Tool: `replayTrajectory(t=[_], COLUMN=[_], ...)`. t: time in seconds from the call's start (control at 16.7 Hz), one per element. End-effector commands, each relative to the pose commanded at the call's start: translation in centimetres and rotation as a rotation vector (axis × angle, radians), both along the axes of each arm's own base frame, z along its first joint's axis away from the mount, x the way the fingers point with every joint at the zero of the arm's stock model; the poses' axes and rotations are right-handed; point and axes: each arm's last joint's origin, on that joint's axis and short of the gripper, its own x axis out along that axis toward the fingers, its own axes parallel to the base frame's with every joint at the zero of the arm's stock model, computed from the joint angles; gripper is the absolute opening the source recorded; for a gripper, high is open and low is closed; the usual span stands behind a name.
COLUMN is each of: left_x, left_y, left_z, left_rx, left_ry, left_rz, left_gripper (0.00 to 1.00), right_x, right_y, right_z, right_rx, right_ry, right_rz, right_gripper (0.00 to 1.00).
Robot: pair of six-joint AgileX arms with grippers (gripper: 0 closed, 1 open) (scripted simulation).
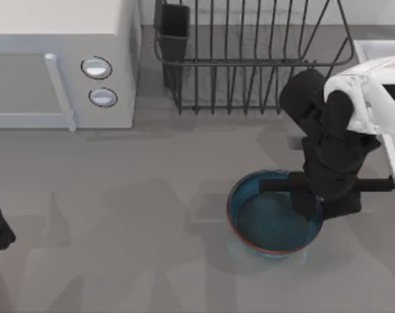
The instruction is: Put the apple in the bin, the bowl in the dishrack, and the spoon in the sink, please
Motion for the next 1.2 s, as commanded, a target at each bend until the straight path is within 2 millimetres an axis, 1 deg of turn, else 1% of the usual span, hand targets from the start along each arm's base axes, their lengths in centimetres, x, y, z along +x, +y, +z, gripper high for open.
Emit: replayTrajectory(t=[0.06,0.18,0.42,0.54,0.6,0.9,1.02,1.2], left_x=[0.0,0.0,0.0,0.0,0.0,0.0,0.0,0.0], left_y=[0.0,0.0,0.0,0.0,0.0,0.0,0.0,0.0], left_z=[0.0,0.0,0.0,0.0,0.0,0.0,0.0,0.0], left_rx=[0.0,0.0,0.0,0.0,0.0,0.0,0.0,0.0], left_ry=[0.0,0.0,0.0,0.0,0.0,0.0,0.0,0.0], left_rz=[0.0,0.0,0.0,0.0,0.0,0.0,0.0,0.0], left_gripper=[1.0,1.0,1.0,1.0,1.0,1.0,1.0,1.0], right_x=[0.2,0.4,0.1,-0.1,-0.1,-0.2,-0.3,-0.8], right_y=[0.1,0.2,0.0,-0.1,-0.1,0.2,1.1,3.4], right_z=[0.7,2.7,7.4,9.2,9.5,9.5,10.2,12.1], right_rx=[0.002,0.002,-0.011,-0.004,-0.002,-0.005,-0.015,-0.04], right_ry=[-0.003,-0.003,0.019,0.006,0.002,-0.017,-0.106,-0.344], right_rz=[-0.001,-0.004,-0.003,-0.001,0.0,0.014,0.066,0.175], right_gripper=[0.0,0.0,0.0,0.0,0.0,0.0,0.0,0.0])
